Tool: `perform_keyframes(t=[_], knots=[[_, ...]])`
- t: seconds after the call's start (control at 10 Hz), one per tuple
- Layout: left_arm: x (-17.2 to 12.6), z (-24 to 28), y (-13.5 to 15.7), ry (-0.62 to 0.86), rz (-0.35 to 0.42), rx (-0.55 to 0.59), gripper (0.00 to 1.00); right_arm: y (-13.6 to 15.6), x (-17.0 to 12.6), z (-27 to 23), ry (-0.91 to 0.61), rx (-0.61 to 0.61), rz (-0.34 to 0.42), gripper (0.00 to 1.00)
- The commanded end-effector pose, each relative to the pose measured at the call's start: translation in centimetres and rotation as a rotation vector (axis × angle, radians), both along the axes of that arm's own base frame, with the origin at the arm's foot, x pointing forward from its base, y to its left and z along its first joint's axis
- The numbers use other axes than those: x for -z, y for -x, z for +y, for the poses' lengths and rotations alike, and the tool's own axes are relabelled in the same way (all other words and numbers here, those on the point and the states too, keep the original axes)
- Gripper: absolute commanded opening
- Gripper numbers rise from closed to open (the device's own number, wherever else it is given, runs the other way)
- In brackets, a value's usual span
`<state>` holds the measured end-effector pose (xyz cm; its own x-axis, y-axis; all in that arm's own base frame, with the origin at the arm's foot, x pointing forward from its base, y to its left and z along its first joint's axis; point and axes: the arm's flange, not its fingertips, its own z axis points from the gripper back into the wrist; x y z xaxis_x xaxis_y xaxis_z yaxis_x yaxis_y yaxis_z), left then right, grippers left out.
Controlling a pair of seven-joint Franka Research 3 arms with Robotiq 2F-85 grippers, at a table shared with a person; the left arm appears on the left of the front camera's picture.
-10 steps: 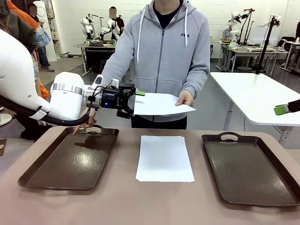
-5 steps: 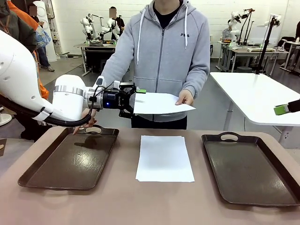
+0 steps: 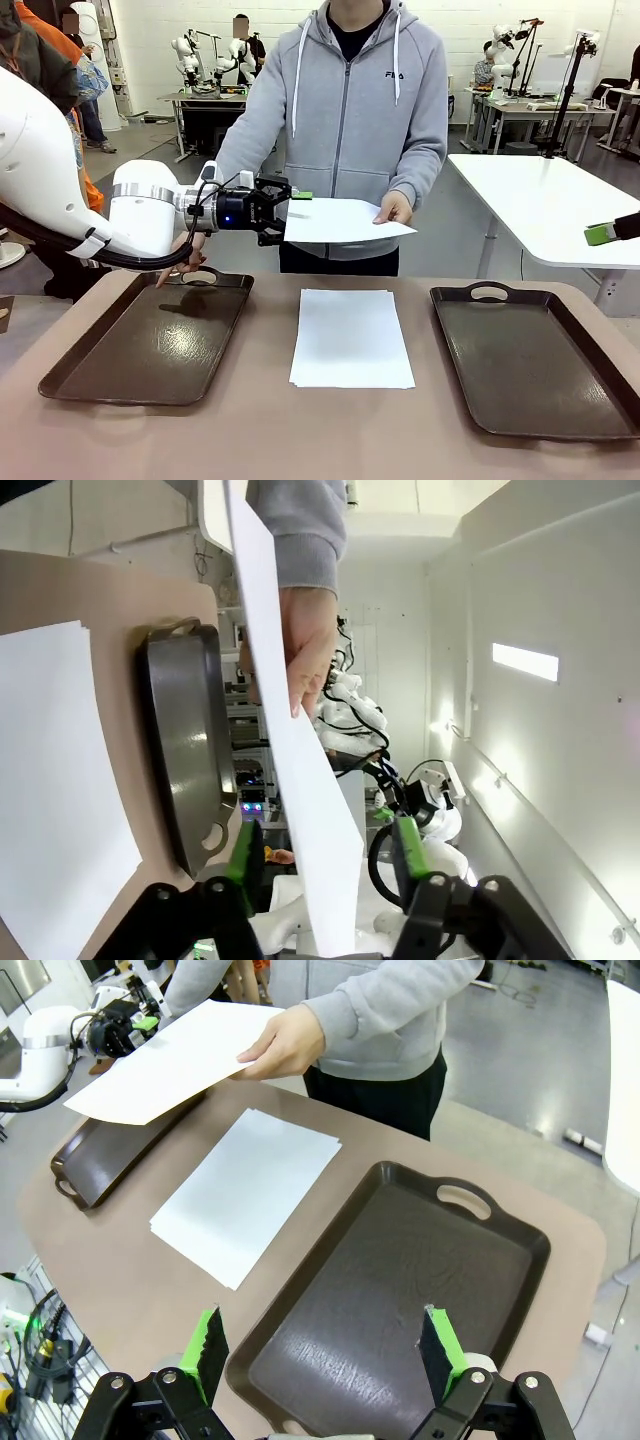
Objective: Sort the A4 documents.
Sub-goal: Receive the A4 Paper.
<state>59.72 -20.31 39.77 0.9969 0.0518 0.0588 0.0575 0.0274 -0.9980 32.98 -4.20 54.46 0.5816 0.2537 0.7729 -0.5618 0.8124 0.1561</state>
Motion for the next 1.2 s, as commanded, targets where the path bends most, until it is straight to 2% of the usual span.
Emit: perform_keyframes(t=[0.0, 0.5, 1.1], knots=[[0.42, -0.18, -0.05, 0.02, 0.019, 0.011, 0.49, -0.22, 0.29, -0.02, -0.013, -0.015, -0.001, 1.0], [0.21, -0.2, -0.04, 0.006, 0.024, 0.001, 0.0, -0.22, 0.29, -0.02, -0.013, -0.015, -0.001, 1.0], [0.07, -0.4, -0.21, -0.019, 0.026, 0.035, 0.0, -0.22, 0.29, -0.02, -0.013, -0.015, -0.001, 1.0]])
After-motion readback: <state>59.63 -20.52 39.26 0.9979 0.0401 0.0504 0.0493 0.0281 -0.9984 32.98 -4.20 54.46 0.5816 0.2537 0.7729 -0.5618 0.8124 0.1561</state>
